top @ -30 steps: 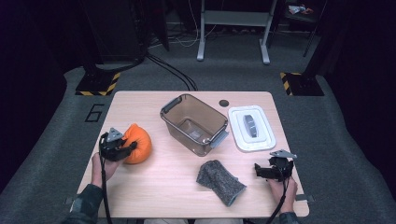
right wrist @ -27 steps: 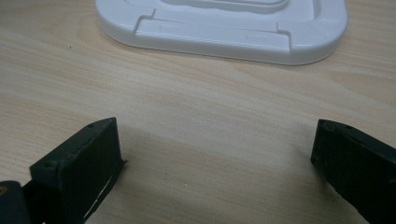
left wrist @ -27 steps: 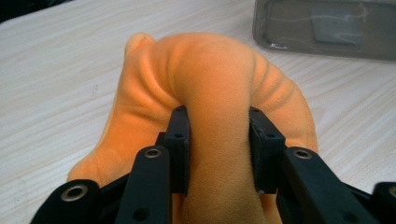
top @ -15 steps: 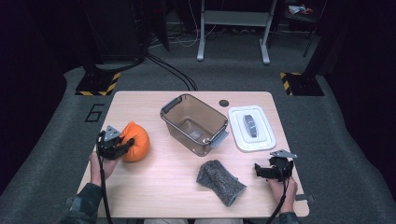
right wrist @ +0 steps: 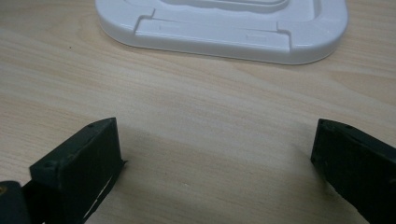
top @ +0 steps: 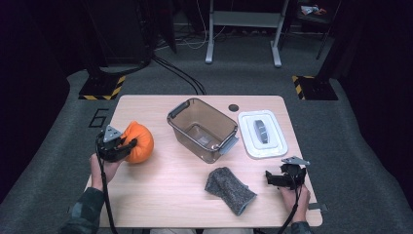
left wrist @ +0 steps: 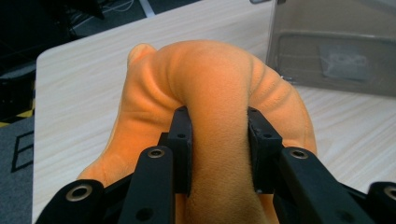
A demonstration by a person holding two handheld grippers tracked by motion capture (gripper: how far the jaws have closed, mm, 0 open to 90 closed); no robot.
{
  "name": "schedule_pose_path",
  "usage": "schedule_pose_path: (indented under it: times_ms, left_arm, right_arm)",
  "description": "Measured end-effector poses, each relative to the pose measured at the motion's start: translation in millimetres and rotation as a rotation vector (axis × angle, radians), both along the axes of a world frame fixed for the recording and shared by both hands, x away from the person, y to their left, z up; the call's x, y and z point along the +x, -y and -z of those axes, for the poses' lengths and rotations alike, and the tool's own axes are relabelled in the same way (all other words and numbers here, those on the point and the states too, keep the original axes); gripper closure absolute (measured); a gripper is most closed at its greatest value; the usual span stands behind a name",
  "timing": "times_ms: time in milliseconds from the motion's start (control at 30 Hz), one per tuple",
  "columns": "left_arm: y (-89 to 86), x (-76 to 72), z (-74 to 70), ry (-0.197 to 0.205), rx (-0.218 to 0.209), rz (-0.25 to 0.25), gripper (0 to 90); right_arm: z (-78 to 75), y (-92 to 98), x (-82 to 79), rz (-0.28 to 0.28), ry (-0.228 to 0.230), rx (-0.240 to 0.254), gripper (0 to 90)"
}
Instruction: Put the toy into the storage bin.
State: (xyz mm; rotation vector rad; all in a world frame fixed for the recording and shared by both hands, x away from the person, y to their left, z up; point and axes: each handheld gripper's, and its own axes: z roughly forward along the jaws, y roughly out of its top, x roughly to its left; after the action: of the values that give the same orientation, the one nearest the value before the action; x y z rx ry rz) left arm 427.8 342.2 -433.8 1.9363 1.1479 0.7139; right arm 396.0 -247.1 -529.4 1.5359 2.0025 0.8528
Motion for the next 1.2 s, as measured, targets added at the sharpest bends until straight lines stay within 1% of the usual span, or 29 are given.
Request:
schedule_pose_path:
  times_ms: [167,200,267,400,467,667,800,900,933,1033,1200]
  left_arm:
    - [0.3,2.5,-8.3,0.01,-0.002,-0.004,68.0]
    - [0.7,3.0,-9.6,0.019,-0.002,-0.006,68.0]
    - [0.6,4.1,-13.4,0.016,-0.001,-0.005,68.0]
    - [1.6,6.8,-20.9,0.027,0.002,-0.006,68.0]
    - [2.4,8.4,-25.2,0.03,0.009,-0.003,68.0]
    - [6.2,14.6,-38.7,0.048,0.007,-0.003,68.0]
    - [10.6,19.6,-49.6,0.056,0.013,0.0,67.9]
    - [14.0,22.9,-58.2,0.068,0.009,0.003,67.9]
    - [15.8,24.4,-63.2,0.071,0.009,0.007,67.9]
    - [19.2,27.6,-70.2,0.083,0.015,0.009,67.8]
    - [25.7,35.8,-80.8,0.085,0.012,0.021,67.7]
  right_arm:
    - [0.0,0.0,0.0,0.0,0.0,0.0,0.7]
    - [0.0,0.0,0.0,0.0,0.0,0.0,0.7]
    - [0.0,0.0,0.0,0.0,0.0,0.0,0.7]
    - [0.0,0.0,0.0,0.0,0.0,0.0,0.7]
    - [0.0,0.0,0.0,0.0,0.0,0.0,0.7]
    - [0.0,0.0,0.0,0.001,0.0,0.001,0.7]
    - [0.0,0.0,0.0,0.001,-0.001,0.001,0.7]
    - [0.0,0.0,0.0,0.0,0.0,0.0,0.7]
    - [0.0,0.0,0.0,0.001,-0.001,0.001,0.7]
    - [0.0,0.0,0.0,0.001,-0.001,0.001,0.7]
    - [0.0,-0.1,0.1,0.001,-0.001,0.0,0.7]
